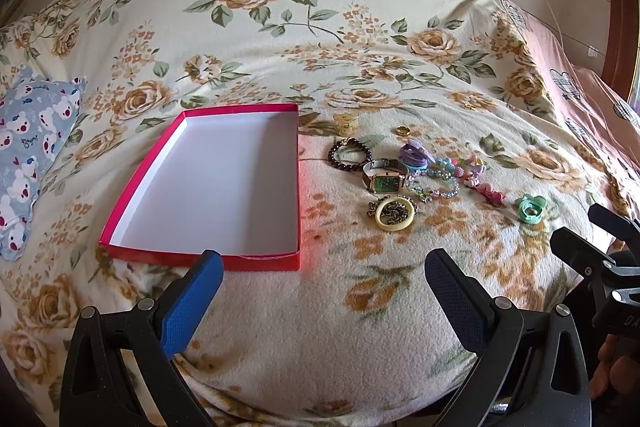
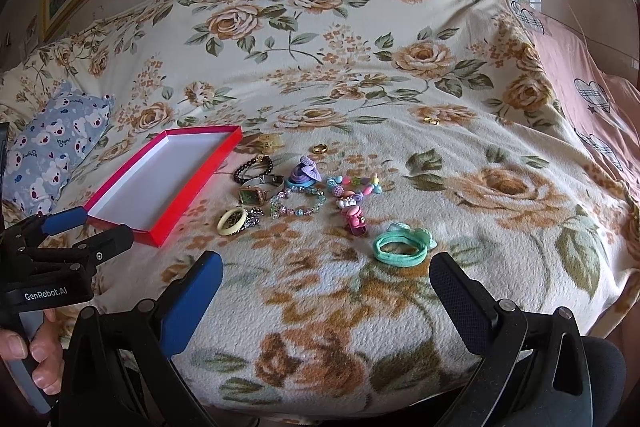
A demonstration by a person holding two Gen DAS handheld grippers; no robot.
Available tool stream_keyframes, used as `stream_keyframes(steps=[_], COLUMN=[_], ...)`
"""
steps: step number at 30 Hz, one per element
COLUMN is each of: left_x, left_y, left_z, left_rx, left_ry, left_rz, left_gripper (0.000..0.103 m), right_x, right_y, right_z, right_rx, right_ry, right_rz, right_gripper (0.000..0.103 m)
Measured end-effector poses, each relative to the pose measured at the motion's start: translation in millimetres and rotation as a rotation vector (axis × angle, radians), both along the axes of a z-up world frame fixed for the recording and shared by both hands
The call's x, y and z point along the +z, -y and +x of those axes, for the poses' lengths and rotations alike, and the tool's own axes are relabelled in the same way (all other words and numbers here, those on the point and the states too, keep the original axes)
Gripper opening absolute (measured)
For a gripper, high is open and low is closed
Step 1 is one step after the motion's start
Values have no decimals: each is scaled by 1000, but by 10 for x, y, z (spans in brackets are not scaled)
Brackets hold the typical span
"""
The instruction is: Organize jewelry
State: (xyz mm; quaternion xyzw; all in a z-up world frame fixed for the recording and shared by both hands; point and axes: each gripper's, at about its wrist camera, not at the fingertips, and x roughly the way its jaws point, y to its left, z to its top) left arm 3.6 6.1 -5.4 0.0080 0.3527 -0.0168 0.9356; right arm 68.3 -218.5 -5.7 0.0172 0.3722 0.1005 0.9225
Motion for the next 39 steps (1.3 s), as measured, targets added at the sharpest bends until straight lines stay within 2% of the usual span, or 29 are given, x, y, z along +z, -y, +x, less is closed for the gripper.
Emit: stream_keyframes(steps=[21,39], left_x=[-10,-111], left_y=[-8,45], left_z=[25,302], left_rx=[-5,-40], left_ry=[-6,-61], left_rz=[-5,5], left_gripper=[102,100], right_x=[-51,-155], right_y=[31,83], right_z=[17,102], right_rx=[1,-1], right_ry=[-13,-51], right_rz=[26,42], right_gripper=[103,103])
